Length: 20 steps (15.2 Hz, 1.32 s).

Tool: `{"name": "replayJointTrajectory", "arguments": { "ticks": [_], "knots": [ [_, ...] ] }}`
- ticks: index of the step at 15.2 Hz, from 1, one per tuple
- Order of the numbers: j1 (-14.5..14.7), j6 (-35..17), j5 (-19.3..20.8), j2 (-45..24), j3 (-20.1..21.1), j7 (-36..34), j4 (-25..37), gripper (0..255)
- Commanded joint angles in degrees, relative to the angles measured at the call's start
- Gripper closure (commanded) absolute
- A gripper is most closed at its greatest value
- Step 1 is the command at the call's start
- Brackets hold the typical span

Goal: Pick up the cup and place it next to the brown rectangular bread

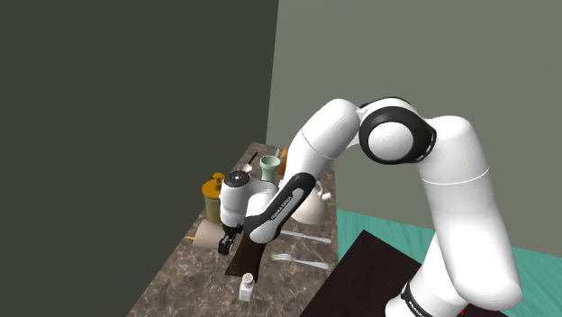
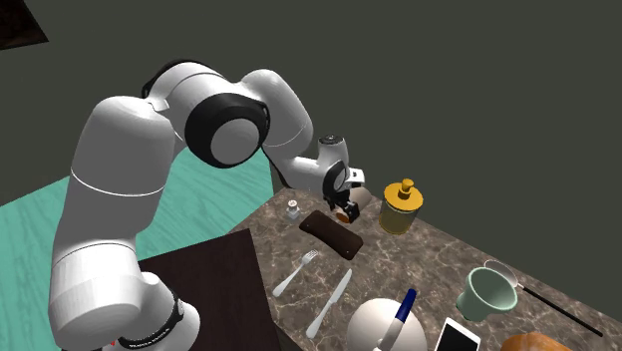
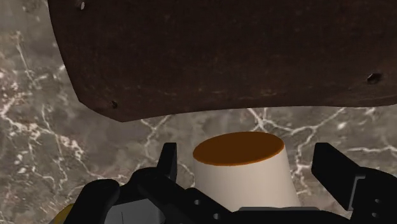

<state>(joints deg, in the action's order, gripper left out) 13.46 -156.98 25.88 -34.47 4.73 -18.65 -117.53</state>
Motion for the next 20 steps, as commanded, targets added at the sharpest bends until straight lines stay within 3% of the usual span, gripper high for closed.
{"name": "replayJointTrajectory", "arguments": {
  "ticks": [1,7,8,20],
  "knots": [
    [0.1,-0.4,0.2,-0.6,-0.2,-0.1,0.2,0],
    [0.1,-0.4,0.2,-0.6,-0.2,-0.1,0.2,0],
    [0.1,-0.4,0.2,-0.6,-0.2,-0.1,0.2,255],
    [-0.5,1.0,-0.6,1.5,0.6,0.7,-0.4,255]
  ]
}}
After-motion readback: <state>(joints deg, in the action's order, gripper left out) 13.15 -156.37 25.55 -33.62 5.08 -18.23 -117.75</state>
